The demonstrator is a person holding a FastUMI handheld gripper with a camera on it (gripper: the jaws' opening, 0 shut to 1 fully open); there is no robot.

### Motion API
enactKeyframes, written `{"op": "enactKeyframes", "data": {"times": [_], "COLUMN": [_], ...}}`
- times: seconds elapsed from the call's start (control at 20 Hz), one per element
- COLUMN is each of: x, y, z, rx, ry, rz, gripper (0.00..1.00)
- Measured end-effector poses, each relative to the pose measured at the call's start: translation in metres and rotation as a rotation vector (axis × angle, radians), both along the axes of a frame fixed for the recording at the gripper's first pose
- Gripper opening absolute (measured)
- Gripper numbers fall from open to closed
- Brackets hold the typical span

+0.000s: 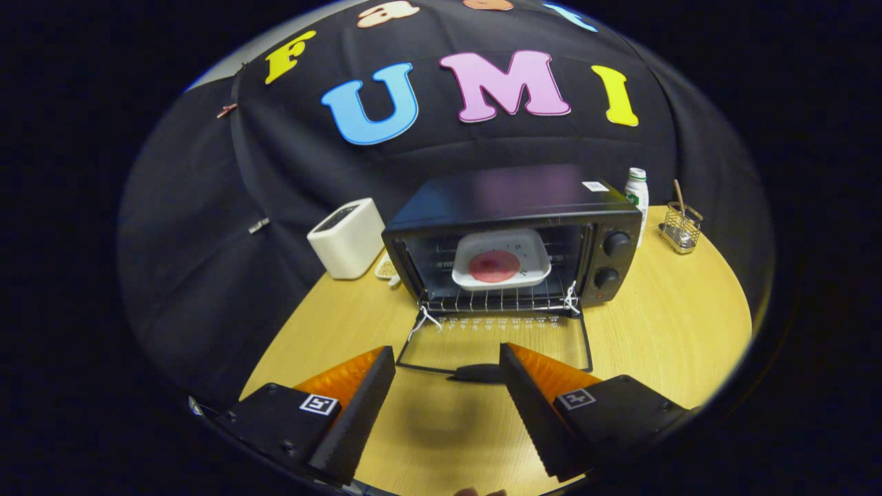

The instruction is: Open the toaster oven, put the food inside, and close the toaster oven door.

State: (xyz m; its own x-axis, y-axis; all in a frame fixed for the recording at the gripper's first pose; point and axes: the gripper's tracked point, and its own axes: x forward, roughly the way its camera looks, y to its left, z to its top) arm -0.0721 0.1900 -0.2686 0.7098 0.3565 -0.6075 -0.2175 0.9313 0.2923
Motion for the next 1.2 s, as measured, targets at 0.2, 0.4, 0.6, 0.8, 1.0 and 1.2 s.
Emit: {"op": "enactKeyframes", "data": {"times": [0.2, 0.4, 0.6, 0.8, 1.0, 1.2], "x": [-0.022, -0.028, -0.016, -0.003, 0.003, 0.010], "y": [0.006, 0.005, -0.003, -0.008, -0.015, -0.022], "z": [-0.049, -0.093, -0.117, -0.128, -0.143, -0.155], "rx": [-0.073, -0.119, -0.163, -0.188, -0.219, -0.270], "ry": [0.113, 0.234, 0.263, 0.270, 0.295, 0.300], "rz": [0.041, -0.006, -0.072, -0.130, -0.170, -0.189], "gripper": [0.99, 0.99, 0.99, 1.00, 0.99, 1.00]}}
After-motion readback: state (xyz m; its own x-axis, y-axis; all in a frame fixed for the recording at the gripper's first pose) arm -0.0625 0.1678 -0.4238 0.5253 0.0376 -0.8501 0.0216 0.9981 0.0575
